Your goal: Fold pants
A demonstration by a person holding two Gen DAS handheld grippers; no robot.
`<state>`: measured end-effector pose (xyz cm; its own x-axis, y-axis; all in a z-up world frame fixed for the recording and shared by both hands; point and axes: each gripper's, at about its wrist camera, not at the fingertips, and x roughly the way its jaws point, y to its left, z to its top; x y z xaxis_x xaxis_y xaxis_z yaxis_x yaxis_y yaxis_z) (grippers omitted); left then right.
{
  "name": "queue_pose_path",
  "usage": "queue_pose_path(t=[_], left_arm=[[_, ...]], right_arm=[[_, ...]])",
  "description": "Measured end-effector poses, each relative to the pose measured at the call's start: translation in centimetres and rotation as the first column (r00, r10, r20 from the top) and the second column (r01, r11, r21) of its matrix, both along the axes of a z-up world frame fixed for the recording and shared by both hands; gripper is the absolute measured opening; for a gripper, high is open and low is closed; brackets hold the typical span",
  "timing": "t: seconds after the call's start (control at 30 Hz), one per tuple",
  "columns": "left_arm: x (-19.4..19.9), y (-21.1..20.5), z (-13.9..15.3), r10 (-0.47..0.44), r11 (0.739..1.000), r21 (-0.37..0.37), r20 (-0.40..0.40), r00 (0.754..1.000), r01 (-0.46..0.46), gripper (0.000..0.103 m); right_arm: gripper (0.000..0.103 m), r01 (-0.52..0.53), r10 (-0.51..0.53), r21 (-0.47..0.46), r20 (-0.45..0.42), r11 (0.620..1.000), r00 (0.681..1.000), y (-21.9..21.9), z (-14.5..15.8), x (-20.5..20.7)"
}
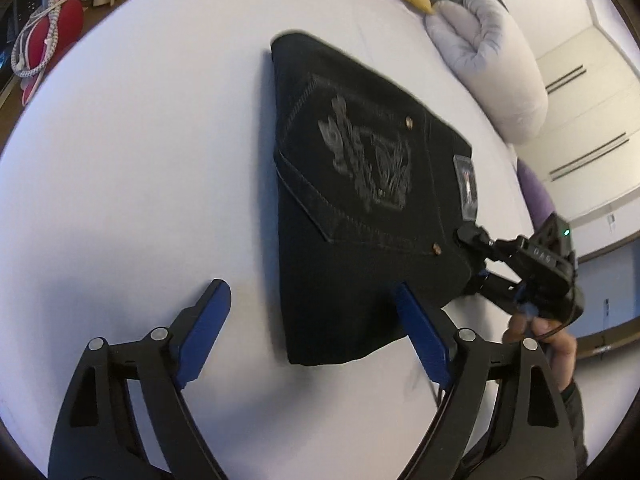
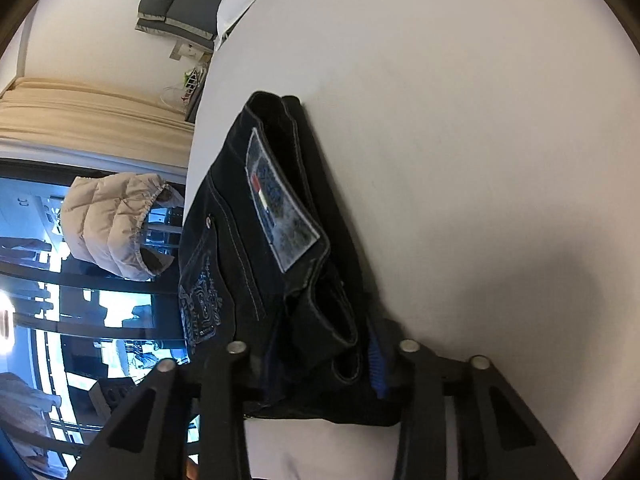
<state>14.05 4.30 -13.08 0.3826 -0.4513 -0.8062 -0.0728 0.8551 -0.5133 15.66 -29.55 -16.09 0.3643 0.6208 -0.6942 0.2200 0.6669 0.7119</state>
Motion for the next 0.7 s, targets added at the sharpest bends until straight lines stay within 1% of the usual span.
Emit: queue_pose_path(t=[0.07, 0.1, 0.13, 0.17, 0.2, 0.23, 0.3, 0.43, 0.5, 0.53, 0.57, 0.6, 0.63, 0.67, 0.7], left_arm=[[0.3, -0.5, -0.3, -0.017, 1.000, 0.006, 0.014, 1.000, 0.017, 0.084], [0.9, -0.9, -0.4, -0.025, 1.000, 0.005, 0.011, 1.000, 0.025, 0.079], [1.2, -1.0, -0.5, -0.026, 1.000, -0.001, 0.013, 1.000, 0.026, 0.061], [1.6, -1.0, -0.7, -0.028, 1.000, -0.012, 0.008, 1.000, 0.028, 0.051], [2.0, -1.1, -0.8, -0.034, 0.999, -0.022, -0.005, 0.999, 0.034, 0.043], [2.3, -1.2, -0.8, -0.038, 0.999, -0.018, -0.008, 0.999, 0.038, 0.038], [2.5, -1.5, -0.7, -0.070, 0.997, 0.011, -0.002, 0.998, 0.070, 0.033], [3.4, -0.7, -0.4, -0.109, 0.994, 0.008, -0.001, 0.994, 0.109, 0.028], [3.8, -0.4, 0.0, -0.122, 0.992, 0.028, 0.007, 0.993, 0.122, 0.028], [4.0, -0.3, -0.1, -0.133, 0.991, 0.024, -0.001, 0.991, 0.133, 0.030], [4.0, -0.4, -0.2, -0.139, 0.990, 0.026, -0.006, 0.990, 0.139, 0.033], [3.9, -0.5, -0.5, -0.140, 0.990, 0.030, -0.013, 0.990, 0.140, 0.040], [3.7, -0.5, -0.9, -0.140, 0.990, 0.020, -0.017, 0.990, 0.140, 0.042], [3.3, -0.3, -0.8, -0.133, 0.991, 0.003, -0.003, 0.991, 0.133, 0.044], [2.8, -0.1, -0.5, -0.125, 0.992, -0.006, 0.010, 0.992, 0.125, 0.050]], right_arm=[[0.030, 0.020, -0.020, 0.017, -0.006, 1.000, 1.000, -0.1, 0.1, -0.4], [0.029, 0.029, -0.029, 0.024, -0.008, 0.999, 1.000, 0.0, 0.1, -0.5], [0.027, 0.040, -0.040, 0.036, -0.008, 0.999, 0.999, 0.0, 0.2, -0.7], [0.025, 0.053, -0.052, 0.055, -0.011, 0.997, 0.999, 0.0, 0.3, -1.0], [0.024, 0.057, -0.057, 0.065, -0.010, 0.996, 0.998, 0.0, 0.4, -1.2], [0.022, 0.063, -0.062, 0.077, -0.008, 0.995, 0.998, 0.0, 0.7, -1.4], [0.021, 0.075, -0.075, 0.115, -0.011, 0.990, 0.997, 0.2, 1.2, -1.9], [0.021, 0.056, -0.058, 0.135, 0.016, 0.989, 0.998, 1.1, 2.3, -2.4], [0.021, 0.052, -0.053, 0.119, 0.001, 0.992, 0.999, 1.0, 1.5, -2.1], [0.027, 0.061, -0.060, 0.107, -0.016, 0.992, 0.998, 0.6, 0.4, -1.9], [0.036, 0.070, -0.068, 0.097, -0.026, 0.993, 0.997, 0.2, -0.7, -1.7], [0.036, 0.092, -0.088, 0.150, -0.028, 0.984, 0.996, -0.5, -1.8, -1.8], [0.035, 0.113, -0.110, 0.182, -0.028, 0.977, 0.994, -0.9, -1.8, -2.2], [0.044, 0.139, -0.139, 0.170, -0.016, 0.976, 0.990, -1.3, -0.9, -2.8], [0.052, 0.157, -0.161, 0.138, 0.018, 0.978, 0.987, -1.6, 0.3, -3.5]])
